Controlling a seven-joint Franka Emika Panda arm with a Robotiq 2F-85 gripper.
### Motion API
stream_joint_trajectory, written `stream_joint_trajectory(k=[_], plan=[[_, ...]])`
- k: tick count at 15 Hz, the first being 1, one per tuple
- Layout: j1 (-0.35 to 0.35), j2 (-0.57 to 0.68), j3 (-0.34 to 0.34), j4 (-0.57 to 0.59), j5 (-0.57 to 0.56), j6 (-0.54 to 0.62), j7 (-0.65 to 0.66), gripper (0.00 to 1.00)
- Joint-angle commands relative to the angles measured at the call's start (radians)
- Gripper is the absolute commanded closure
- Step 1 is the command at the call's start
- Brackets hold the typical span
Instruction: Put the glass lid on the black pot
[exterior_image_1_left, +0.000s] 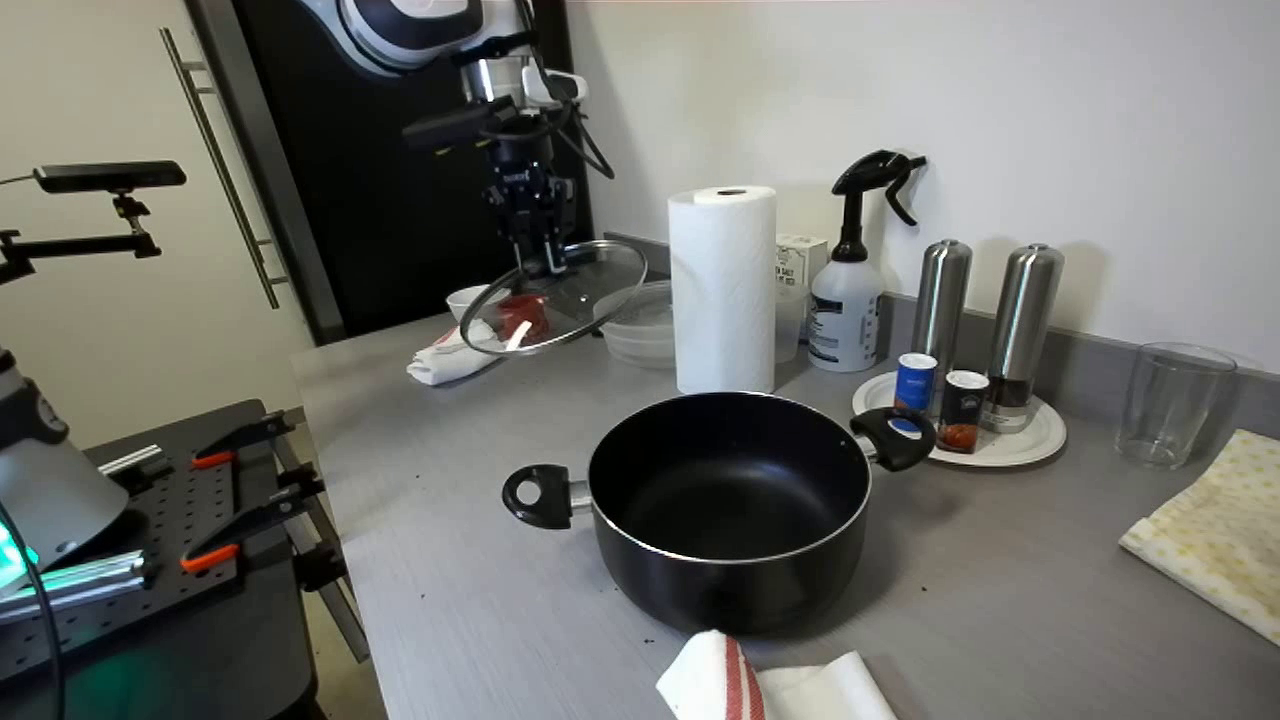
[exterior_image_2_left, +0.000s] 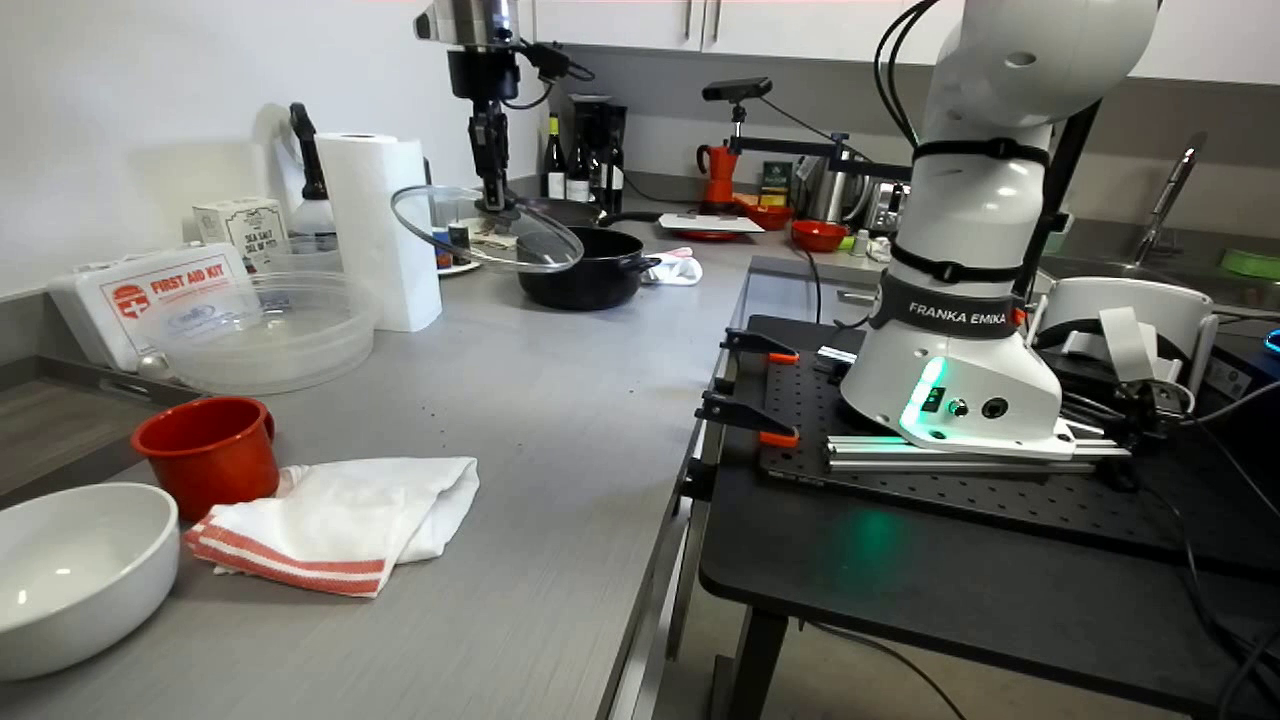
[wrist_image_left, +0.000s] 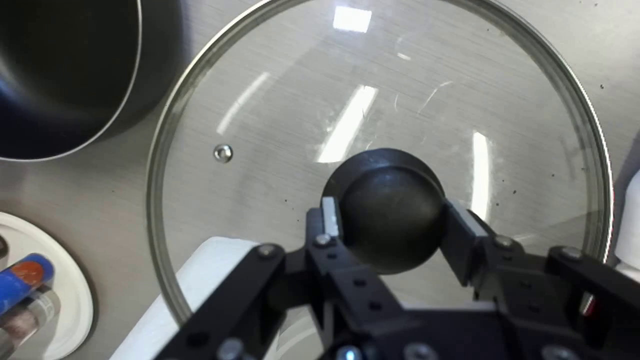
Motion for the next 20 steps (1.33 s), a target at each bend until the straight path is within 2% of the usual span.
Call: stream_joint_trajectory(k=[1, 11, 20], plan=[[-0.015, -0.033, -0.021, 0.079, 0.053, -0.084, -0.047, 0.75], [-0.107, 0.059, -0.098, 0.305, 0.176, -0.203, -0.091, 0.75], [-0.21, 0.204, -0.118, 0.471, 0.277, -0.279, -0.083, 0.75]])
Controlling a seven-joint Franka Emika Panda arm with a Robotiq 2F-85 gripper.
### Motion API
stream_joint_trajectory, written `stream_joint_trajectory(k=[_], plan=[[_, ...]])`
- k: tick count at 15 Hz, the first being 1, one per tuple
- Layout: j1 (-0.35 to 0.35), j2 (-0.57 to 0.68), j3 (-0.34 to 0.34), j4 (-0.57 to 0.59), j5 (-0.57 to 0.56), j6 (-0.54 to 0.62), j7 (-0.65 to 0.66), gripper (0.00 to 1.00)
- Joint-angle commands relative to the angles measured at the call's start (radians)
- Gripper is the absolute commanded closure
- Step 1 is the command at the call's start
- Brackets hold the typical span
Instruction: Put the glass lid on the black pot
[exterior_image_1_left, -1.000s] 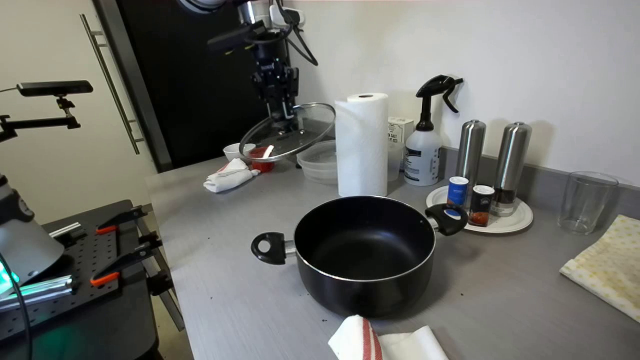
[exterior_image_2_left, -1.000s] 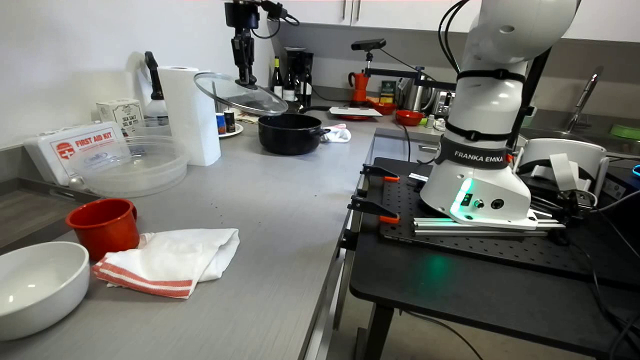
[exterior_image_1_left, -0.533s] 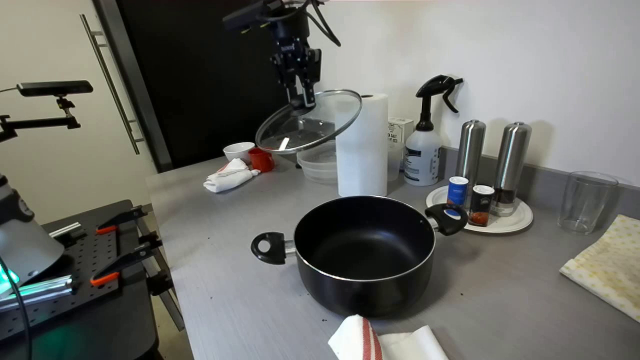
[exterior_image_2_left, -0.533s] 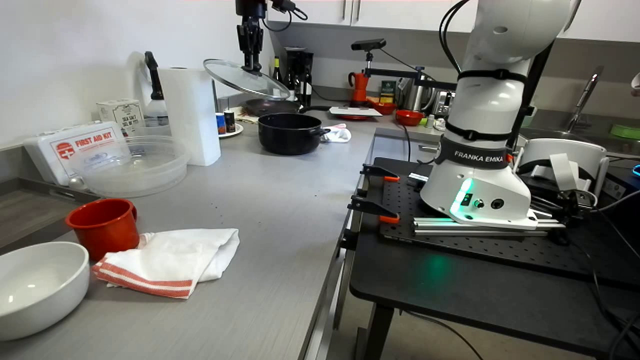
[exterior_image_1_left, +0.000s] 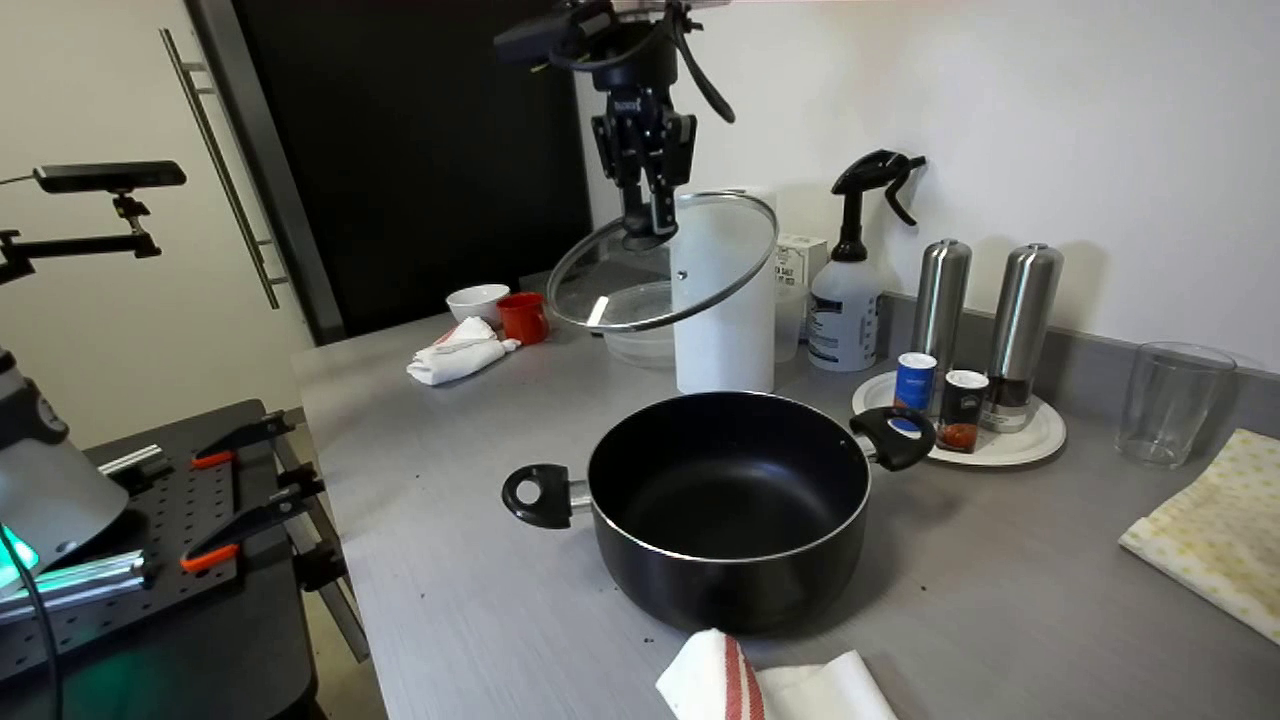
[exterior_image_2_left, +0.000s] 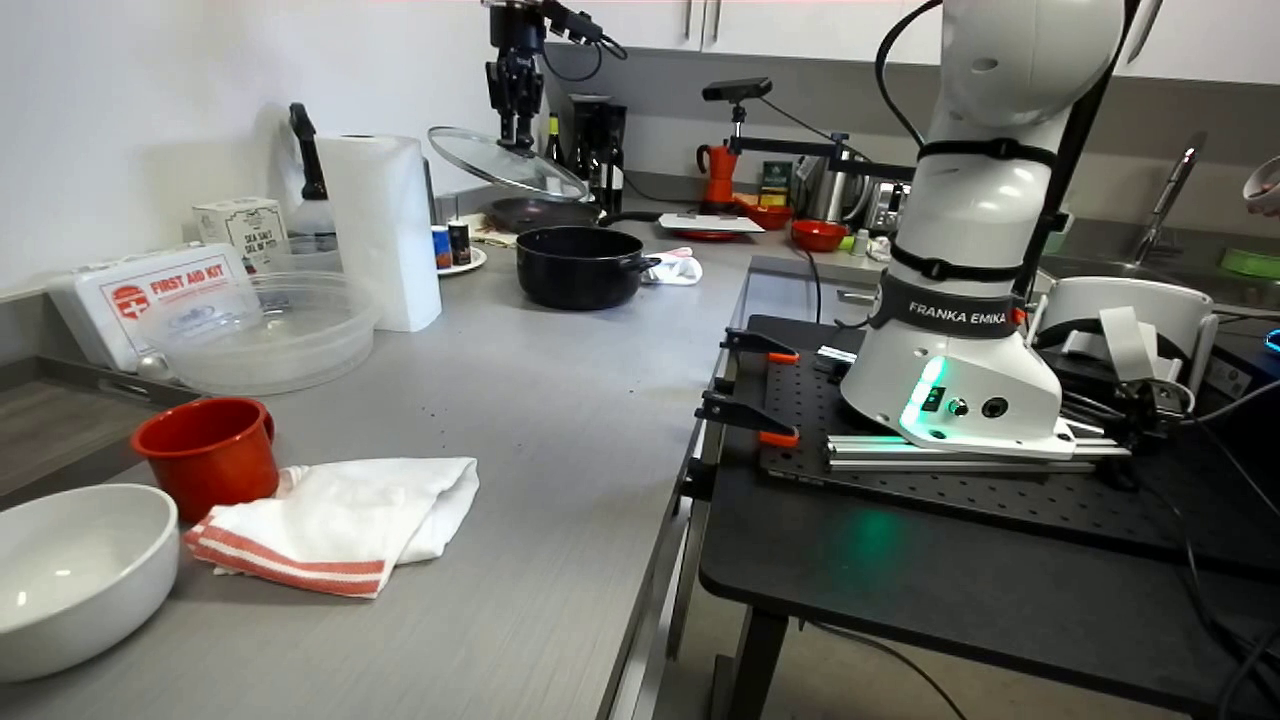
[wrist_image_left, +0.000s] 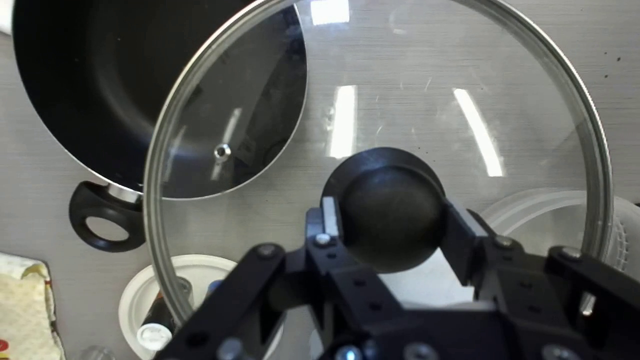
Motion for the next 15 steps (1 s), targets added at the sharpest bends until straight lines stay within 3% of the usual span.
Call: stream_joint_trajectory(k=[1, 15], plan=[[-0.038, 0.063, -0.005, 0.105, 0.054, -0.075, -0.013, 0.75], [-0.166, 0.238, -0.019, 0.288, 0.08, -0.199, 0.017, 0.75]])
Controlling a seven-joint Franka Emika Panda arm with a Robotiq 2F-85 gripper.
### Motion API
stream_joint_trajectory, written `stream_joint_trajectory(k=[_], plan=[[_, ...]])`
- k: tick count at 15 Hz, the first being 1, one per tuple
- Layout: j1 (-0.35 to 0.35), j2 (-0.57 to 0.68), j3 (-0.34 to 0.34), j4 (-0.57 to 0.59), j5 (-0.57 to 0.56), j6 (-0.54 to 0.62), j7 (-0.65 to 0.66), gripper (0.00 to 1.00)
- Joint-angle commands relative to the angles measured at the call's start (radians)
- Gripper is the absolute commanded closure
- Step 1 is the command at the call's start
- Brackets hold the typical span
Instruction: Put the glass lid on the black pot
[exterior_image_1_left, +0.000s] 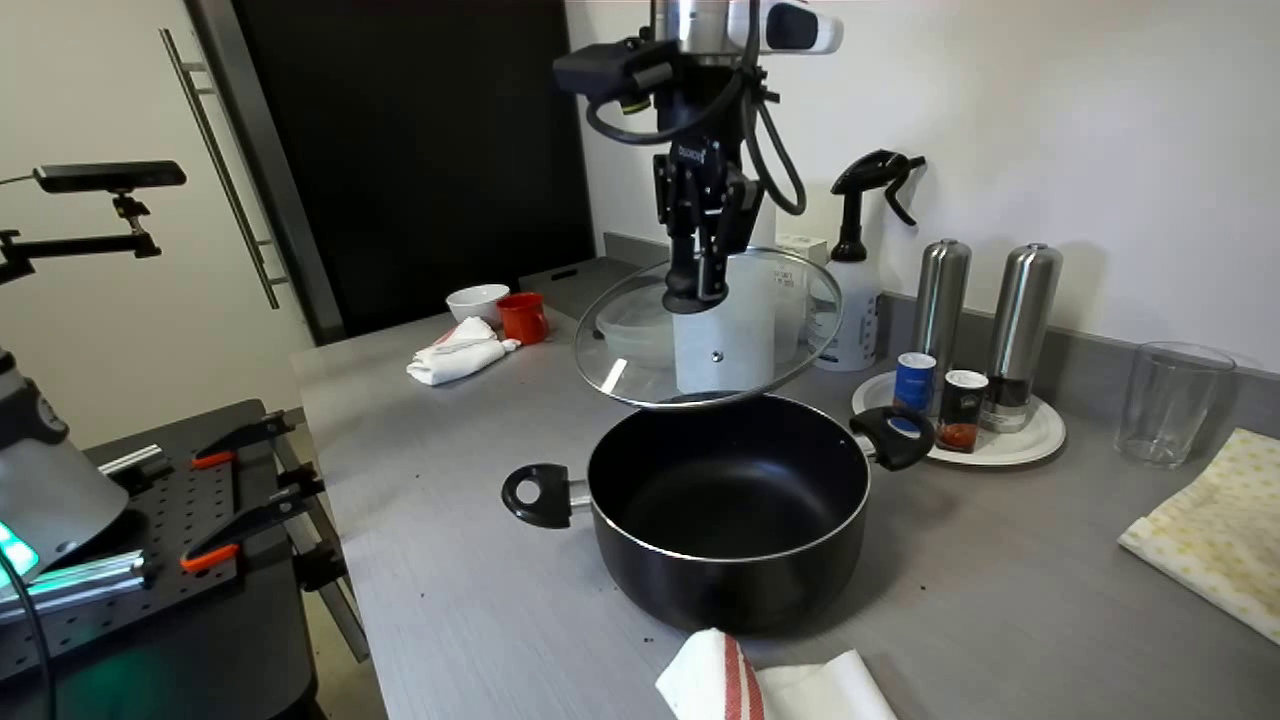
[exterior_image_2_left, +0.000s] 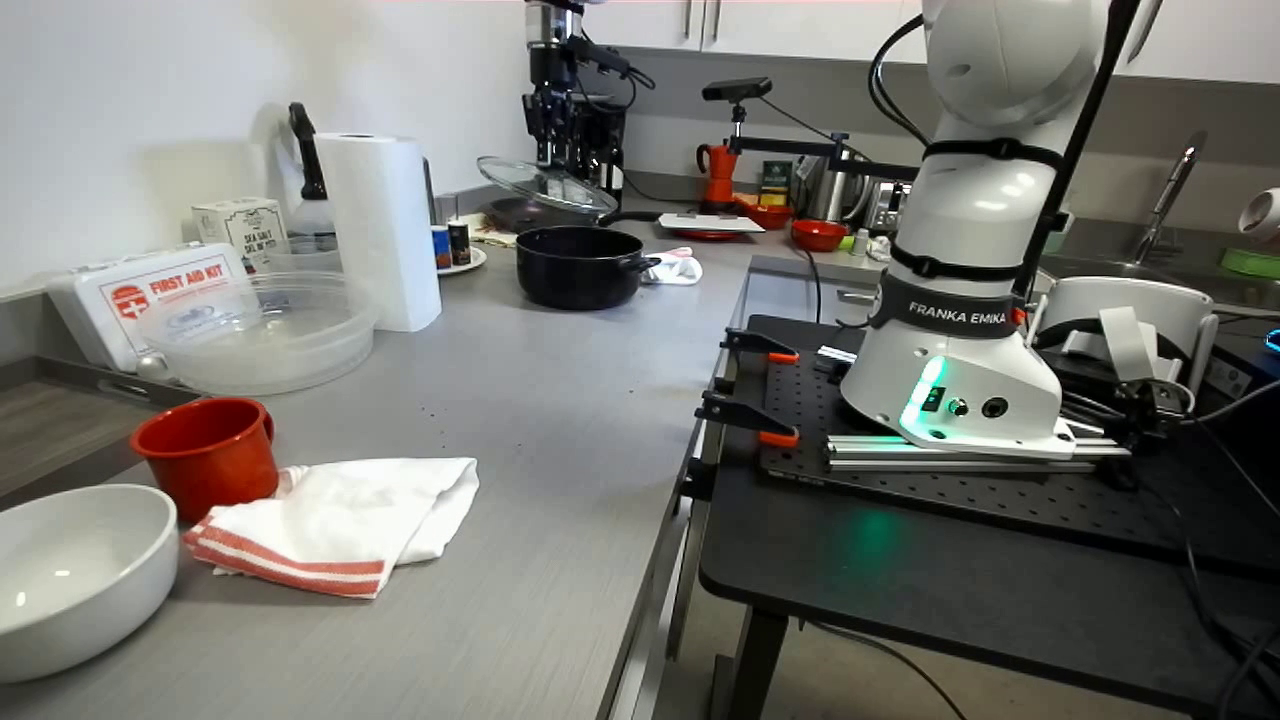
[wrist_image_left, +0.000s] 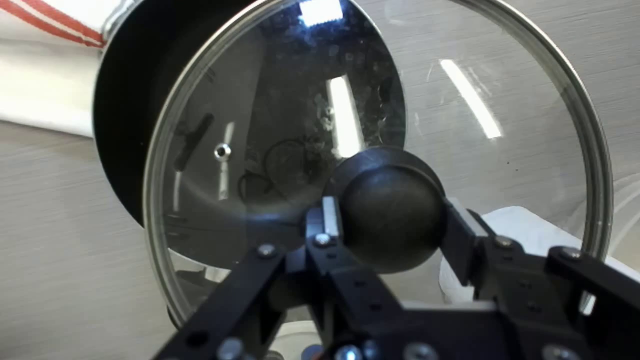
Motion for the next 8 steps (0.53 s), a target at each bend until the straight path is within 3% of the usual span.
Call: stream_joint_trajectory(k=[1, 8], plan=[[-0.017, 0.059, -0.006, 0.089, 0.017, -0.068, 0.017, 0.75], [-0.05, 0.156, -0.006, 0.177, 0.011, -0.117, 0.049, 0.75]])
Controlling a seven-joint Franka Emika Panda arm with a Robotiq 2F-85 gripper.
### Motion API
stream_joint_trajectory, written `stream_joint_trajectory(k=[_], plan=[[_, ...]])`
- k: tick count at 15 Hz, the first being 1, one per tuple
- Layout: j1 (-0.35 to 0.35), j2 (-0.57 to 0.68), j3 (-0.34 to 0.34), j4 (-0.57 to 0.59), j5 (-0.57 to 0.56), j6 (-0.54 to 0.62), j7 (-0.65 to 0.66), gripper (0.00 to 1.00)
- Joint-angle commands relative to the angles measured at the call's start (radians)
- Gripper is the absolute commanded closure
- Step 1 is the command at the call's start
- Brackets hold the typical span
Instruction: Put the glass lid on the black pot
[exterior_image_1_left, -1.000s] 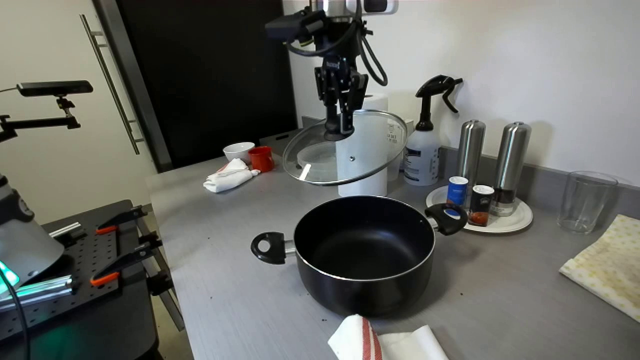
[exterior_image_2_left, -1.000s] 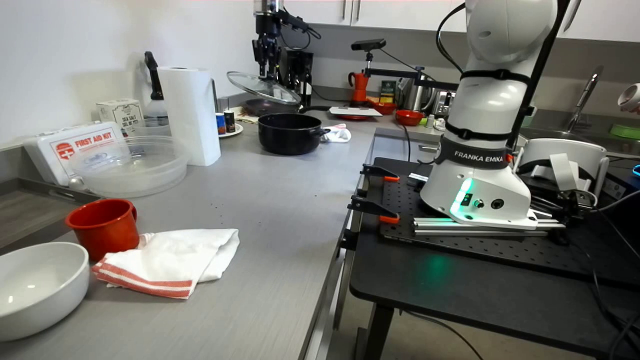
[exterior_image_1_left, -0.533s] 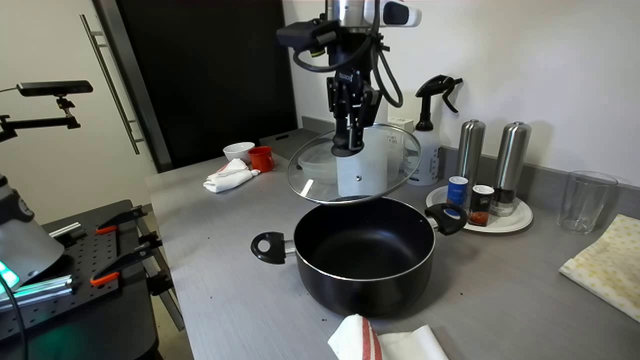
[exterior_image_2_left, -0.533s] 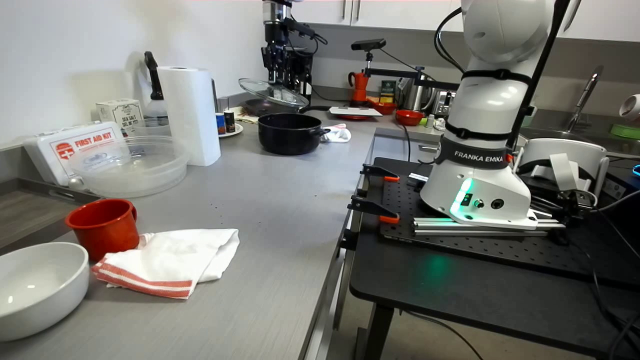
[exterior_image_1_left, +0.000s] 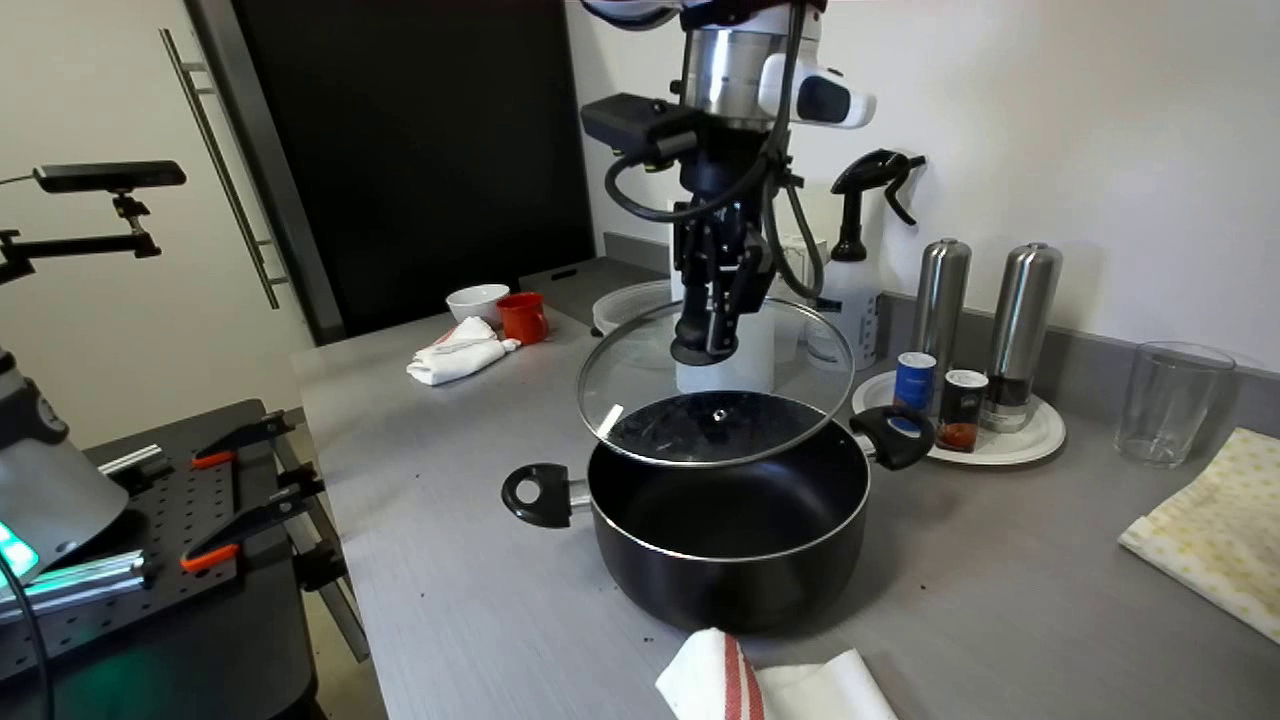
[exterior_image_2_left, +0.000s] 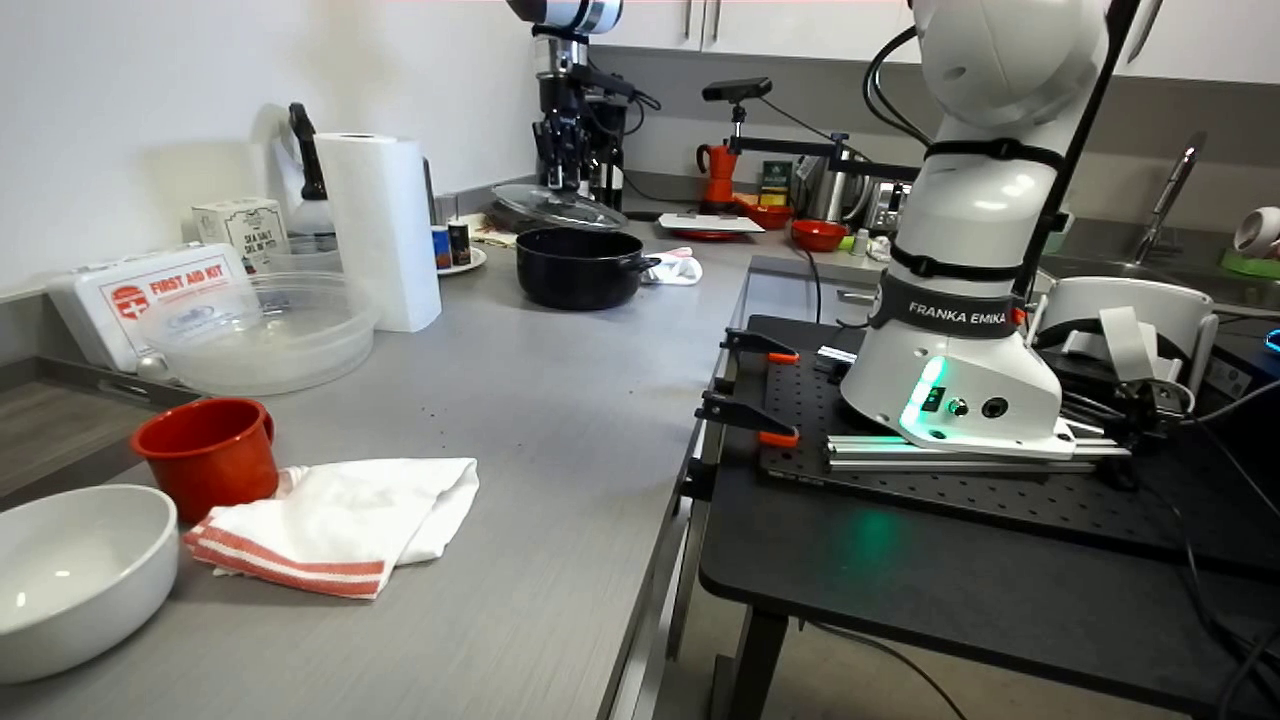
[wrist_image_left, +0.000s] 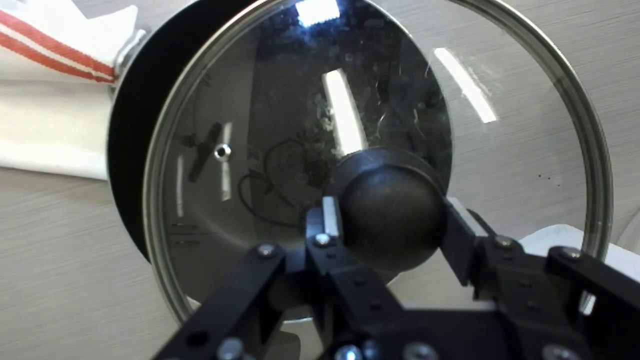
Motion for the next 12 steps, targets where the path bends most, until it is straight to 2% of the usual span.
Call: stream_joint_trajectory(k=[1, 12], plan=[[-0.013, 0.056, -0.004, 0.103, 0.01, -0.076, 0.032, 0.75], [-0.043, 0.175, -0.01, 0.254, -0.004, -0.173, 0.095, 0.75]])
